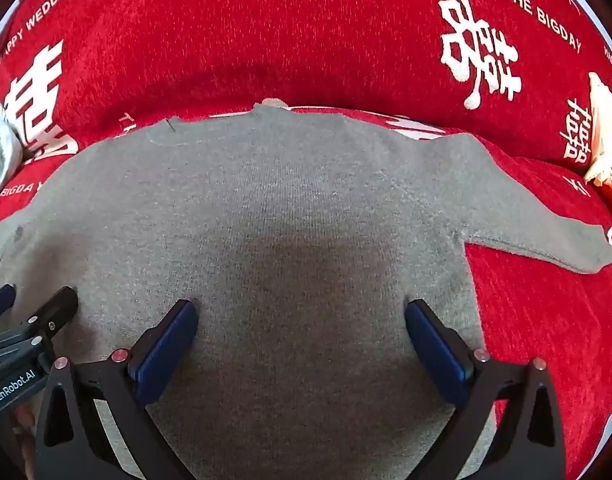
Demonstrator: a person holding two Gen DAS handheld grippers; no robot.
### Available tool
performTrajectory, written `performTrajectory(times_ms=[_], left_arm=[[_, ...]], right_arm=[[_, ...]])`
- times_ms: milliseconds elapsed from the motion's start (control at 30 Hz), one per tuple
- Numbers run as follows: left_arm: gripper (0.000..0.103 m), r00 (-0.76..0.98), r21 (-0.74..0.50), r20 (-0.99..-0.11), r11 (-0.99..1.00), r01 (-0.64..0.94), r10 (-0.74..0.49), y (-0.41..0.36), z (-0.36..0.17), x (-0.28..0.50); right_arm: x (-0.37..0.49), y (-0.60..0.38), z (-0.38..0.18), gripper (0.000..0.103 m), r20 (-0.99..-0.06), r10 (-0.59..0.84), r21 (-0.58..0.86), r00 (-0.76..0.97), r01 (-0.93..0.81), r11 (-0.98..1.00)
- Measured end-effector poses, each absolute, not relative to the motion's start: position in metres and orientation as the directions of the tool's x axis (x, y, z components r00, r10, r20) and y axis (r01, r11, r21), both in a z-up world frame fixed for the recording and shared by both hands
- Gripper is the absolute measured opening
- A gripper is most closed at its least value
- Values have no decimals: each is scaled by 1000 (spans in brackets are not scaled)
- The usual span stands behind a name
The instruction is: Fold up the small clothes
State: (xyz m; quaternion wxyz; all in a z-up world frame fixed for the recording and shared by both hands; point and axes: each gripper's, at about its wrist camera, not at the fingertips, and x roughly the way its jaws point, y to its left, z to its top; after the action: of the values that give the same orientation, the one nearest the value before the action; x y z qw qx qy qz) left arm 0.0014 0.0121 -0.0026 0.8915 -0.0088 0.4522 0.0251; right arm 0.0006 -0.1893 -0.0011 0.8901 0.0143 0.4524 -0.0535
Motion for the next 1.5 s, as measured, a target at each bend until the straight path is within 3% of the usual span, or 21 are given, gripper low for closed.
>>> performTrajectory(times_ms=[800, 1100, 1267, 1500], left_arm=[[103, 596, 15, -801, 997, -82, 61, 9, 2, 1], [103, 408, 1, -913, 998, -66, 28, 13, 4, 27], [103, 268, -18, -963, 999, -31, -9, 17, 4, 43], [103, 295, -20, -955, 998, -60, -1, 23, 21, 34]], right_arm=[[-1, -188, -5, 103, -806, -87, -27, 586, 112, 993], [7, -179, -1, 103, -853, -138, -91, 504, 117, 989], [16, -172, 8, 103, -906, -75, -55, 417, 59, 997], [5, -156, 27, 103, -884, -60, -57, 464, 21, 998]])
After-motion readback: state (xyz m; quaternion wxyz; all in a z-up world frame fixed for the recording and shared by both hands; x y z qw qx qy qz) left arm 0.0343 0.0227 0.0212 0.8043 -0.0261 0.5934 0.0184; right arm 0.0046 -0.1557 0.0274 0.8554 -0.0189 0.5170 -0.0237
